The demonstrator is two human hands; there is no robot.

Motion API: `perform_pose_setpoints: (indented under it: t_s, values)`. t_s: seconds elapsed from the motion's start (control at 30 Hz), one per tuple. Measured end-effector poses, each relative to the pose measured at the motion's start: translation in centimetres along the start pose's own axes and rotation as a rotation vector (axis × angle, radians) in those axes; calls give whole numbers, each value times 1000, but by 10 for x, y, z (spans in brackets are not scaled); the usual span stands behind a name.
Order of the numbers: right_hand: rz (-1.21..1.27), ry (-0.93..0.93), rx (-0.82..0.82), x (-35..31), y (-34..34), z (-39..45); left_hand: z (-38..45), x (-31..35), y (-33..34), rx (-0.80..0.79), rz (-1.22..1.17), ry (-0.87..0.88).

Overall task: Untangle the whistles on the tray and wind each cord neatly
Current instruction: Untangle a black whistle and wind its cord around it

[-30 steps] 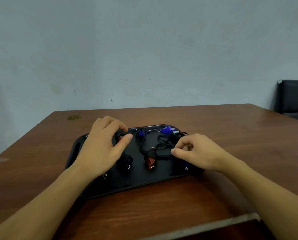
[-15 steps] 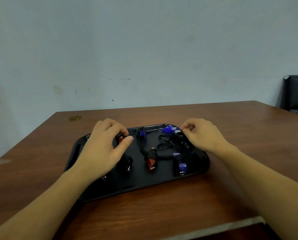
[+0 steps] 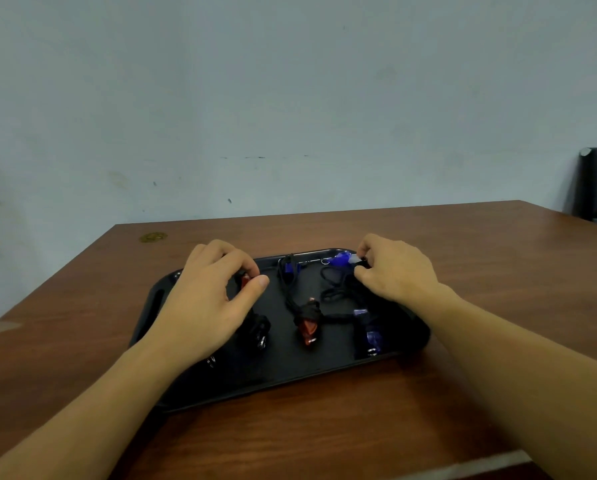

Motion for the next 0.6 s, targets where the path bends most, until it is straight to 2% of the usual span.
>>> perform_pose_setpoints:
  t_s: [0.13,0.23,0.3,0.47,0.53,0.6]
  values:
    - [187,-46,111,-6,-22,-1,0,-1,-1,5,-3,-12]
    - [394,-174,183,-24,-43,-7,0,-1,0,18,-28,-11]
    - [425,-280,186,-44,-54,-10,1,1,-4,48,-63,-22]
    - [415,-546,164,-95,-64,-21,4,4,-10,115,-502,-228]
    - [393,-622,151,-113,-61,-23,6,1,-10,133,-730,-267]
    - [387,-671,163,-126,-58,-24,7,-1,-14,157,-847,-282]
Point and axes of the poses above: each hand's wrist, its own z-axis towards the middle knuckle, its own y-axis out of the palm, x = y × z, the point moved 4 cm from there along z, towards the middle knuckle, and after that the axes turned 5 degrees about -z, right-handed, at the moved point
